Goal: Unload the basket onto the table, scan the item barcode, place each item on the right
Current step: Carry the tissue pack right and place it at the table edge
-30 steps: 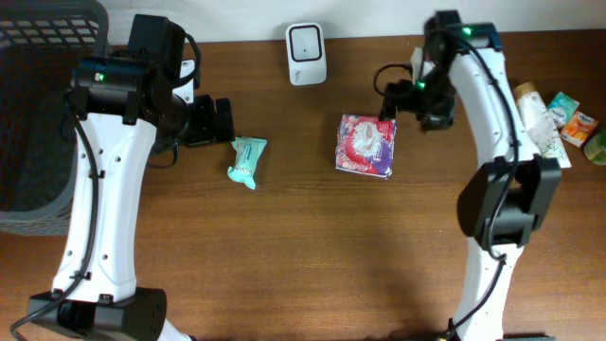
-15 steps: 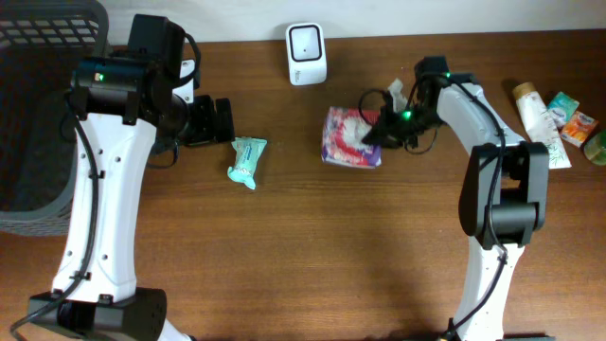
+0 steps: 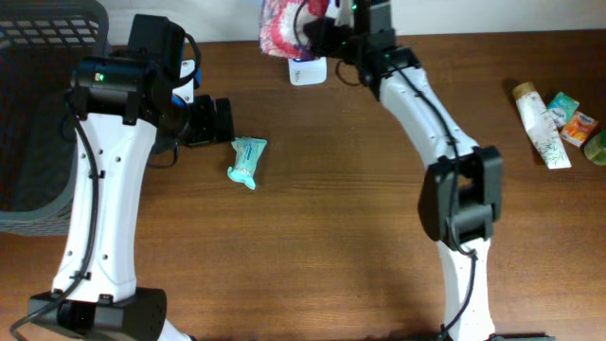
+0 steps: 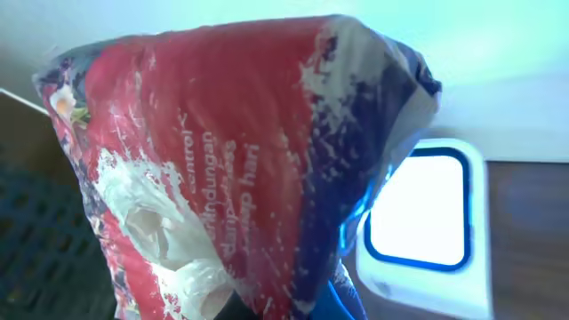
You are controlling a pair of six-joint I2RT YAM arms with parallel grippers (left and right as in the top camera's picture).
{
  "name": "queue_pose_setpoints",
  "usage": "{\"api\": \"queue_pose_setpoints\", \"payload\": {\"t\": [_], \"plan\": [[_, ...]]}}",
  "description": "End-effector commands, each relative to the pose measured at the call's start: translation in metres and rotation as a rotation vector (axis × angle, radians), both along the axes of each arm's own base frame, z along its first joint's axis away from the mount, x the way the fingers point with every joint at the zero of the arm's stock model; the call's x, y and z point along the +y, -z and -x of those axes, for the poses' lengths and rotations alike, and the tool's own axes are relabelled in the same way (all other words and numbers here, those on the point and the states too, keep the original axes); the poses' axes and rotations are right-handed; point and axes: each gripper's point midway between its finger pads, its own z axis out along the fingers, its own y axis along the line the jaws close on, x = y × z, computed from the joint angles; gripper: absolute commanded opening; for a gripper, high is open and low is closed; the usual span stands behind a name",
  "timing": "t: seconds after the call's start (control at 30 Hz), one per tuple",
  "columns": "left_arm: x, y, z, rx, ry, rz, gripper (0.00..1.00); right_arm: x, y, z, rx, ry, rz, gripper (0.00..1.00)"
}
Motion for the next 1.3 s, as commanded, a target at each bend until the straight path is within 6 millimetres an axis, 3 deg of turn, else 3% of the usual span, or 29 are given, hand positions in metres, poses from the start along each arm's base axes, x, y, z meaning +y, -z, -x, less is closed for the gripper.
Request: {"api": "queue_pose_setpoints", "payload": {"t": [0.0,0.1,0.17,0.23,0.3,0.37,0.43,0.53,0.6,0.77,0.87,0.9,0.93,1.03,1.1,1.17,1.2,1.27], "plan": [[-0.001,-0.001,0.000,-0.007,0.017,-0.008,0.99,-0.004,0.014,-0.014,-0.002,0.053,-0.017,0.04],[-0.001,-0.001,0.000,-0.007,0.017,-0.008,0.99,-0.004,0.006,-0.018,-0.040,0.054,-0.029,0.04],[-0.001,-0.001,0.000,-0.007,0.017,-0.008,0.99,-0.026,0.003,-0.025,-0.039,0.087,-0.029,0.04],[-0.001,-0.001,0.000,-0.007,0.017,-0.008,0.99,-0.068,-0.011,-0.031,-0.031,0.141,-0.030,0.04],[-0.001,-0.001,0.000,-0.007,0.017,-0.008,0.99,-0.145,-0.024,-0.031,0.020,0.256,-0.018,0.04],[-0.001,-0.001,0.000,-0.007,0.017,-0.008,0.99,-0.213,-0.019,-0.018,0.119,0.362,-0.005,0.04],[-0.001,-0.001,0.000,-0.007,0.017,-0.007,0.99,-0.296,0.017,0.017,0.344,0.500,0.004,0.04],[-0.001,-0.001,0.000,-0.007,0.017,-0.008,0.99,-0.385,0.063,0.085,0.641,0.713,0.056,0.04],[-0.001,-0.001,0.000,-0.007,0.017,-0.007,0.99,-0.441,0.080,0.133,0.791,0.853,0.079,0.04],[-0.001,-0.001,0.000,-0.007,0.017,-0.007,0.99,-0.506,0.093,0.186,0.893,1.000,0.068,0.04],[-0.001,-0.001,0.000,-0.007,0.017,-0.008,0.99,-0.520,0.097,0.193,0.891,1.015,0.178,0.09],[-0.001,-0.001,0.000,-0.007,0.017,-0.008,0.99,-0.516,0.097,0.191,0.884,0.979,0.207,0.26],[-0.001,-0.001,0.000,-0.007,0.017,-0.008,0.99,-0.510,0.097,0.188,0.877,0.937,0.234,0.57],[-0.001,-0.001,0.000,-0.007,0.017,-0.007,0.99,-0.487,0.085,0.178,0.849,0.873,0.183,0.70],[-0.001,-0.001,0.000,-0.007,0.017,-0.007,0.99,-0.472,0.052,0.170,0.772,0.839,0.147,0.72],[-0.001,-0.001,0.000,-0.007,0.017,-0.008,0.99,-0.453,-0.005,0.167,0.647,0.832,0.164,0.76],[-0.001,-0.001,0.000,-0.007,0.017,-0.007,0.99,-0.434,-0.034,0.166,0.579,0.808,0.177,0.77],[-0.001,-0.001,0.000,-0.007,0.017,-0.007,0.99,-0.396,-0.061,0.161,0.513,0.741,0.193,0.78]]}}
